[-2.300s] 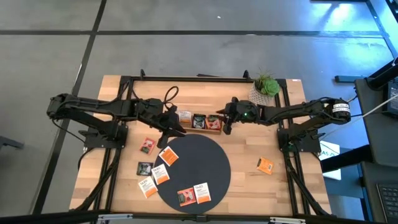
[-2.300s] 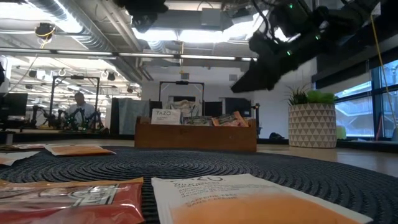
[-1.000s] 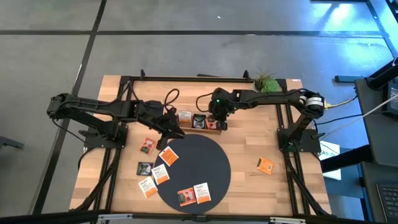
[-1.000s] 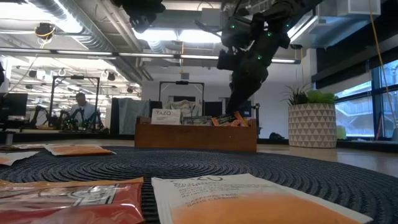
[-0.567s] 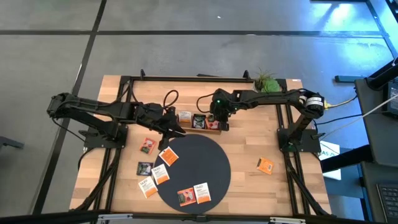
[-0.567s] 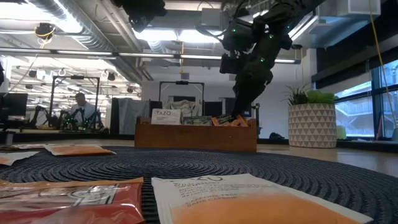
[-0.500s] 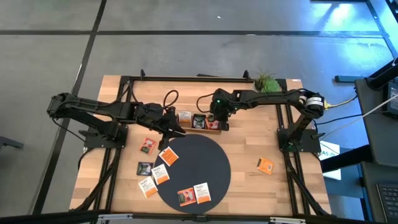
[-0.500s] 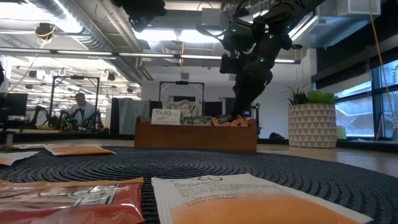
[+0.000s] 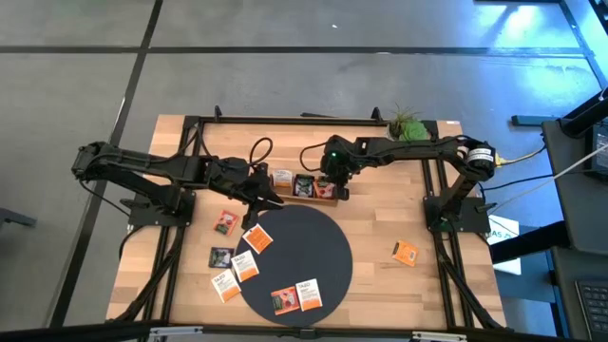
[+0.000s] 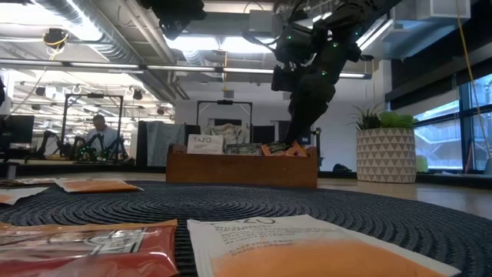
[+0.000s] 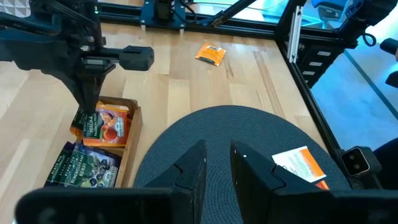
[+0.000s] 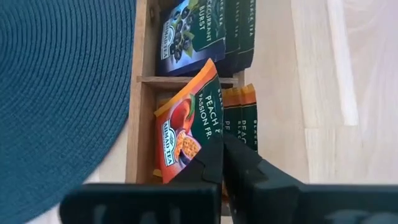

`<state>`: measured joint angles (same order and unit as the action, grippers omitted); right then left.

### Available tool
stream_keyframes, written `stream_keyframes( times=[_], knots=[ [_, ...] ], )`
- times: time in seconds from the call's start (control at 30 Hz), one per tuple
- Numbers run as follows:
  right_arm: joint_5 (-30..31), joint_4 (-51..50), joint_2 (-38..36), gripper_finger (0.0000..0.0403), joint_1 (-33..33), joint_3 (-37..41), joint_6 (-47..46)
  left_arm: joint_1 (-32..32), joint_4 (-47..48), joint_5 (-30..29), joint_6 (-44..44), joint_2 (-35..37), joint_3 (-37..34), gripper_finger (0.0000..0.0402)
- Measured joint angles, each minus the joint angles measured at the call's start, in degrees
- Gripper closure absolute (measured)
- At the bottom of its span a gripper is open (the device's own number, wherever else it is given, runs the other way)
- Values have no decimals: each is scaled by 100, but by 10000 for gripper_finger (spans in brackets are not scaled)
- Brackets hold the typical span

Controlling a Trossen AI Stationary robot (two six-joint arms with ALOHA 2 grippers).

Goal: Pick & Place Tea
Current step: Put the orange tea bag into the right of the wooden organizer

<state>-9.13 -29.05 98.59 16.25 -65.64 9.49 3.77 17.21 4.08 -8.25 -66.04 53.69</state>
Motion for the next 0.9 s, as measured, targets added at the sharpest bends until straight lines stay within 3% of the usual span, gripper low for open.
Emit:
stream_keyframes(
  times=[0.3,0.43,0.67,0.9],
  knots=[
    [48,22,-433,399,4,19,-755,0,22,-2,0,0,2,335],
    [393,128,-503,400,-57,221,-1094,0,84,0,2,0,2,334],
    [509,1215,-673,401,-312,1026,-1731,0,111,0,2,-2,2,334],
    [1439,1791,-1154,401,-535,1601,-2082,0,111,-1,52,-2,4,334]
  ],
)
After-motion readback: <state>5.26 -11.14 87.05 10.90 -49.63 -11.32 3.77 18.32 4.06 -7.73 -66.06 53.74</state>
